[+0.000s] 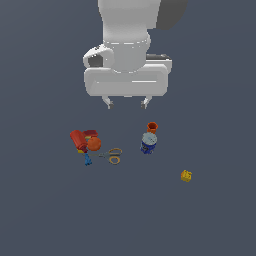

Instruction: Pick up a designated object from a clutter of objects.

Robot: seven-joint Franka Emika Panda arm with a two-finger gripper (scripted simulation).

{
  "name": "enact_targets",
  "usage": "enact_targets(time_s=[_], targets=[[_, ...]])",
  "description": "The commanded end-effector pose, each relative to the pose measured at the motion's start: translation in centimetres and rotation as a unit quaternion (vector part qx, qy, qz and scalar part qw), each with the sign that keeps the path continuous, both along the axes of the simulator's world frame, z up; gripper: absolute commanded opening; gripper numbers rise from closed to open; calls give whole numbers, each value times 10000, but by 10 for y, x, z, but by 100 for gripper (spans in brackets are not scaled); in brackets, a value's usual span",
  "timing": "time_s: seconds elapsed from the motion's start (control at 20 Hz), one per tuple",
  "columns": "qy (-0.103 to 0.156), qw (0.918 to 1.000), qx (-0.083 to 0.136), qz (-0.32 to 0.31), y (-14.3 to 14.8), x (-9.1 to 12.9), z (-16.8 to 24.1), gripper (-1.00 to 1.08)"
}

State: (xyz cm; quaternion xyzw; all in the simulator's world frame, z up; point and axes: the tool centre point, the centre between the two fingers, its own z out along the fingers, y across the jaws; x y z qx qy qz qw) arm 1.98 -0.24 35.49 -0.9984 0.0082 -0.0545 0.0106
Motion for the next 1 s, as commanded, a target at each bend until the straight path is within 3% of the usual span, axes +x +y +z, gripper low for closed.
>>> enact_targets(time_s=[0.0,0.95], targets=[[0,10000,0,0,0,0,0,100],[12,9998,-13,204,5,-1,-11,100]])
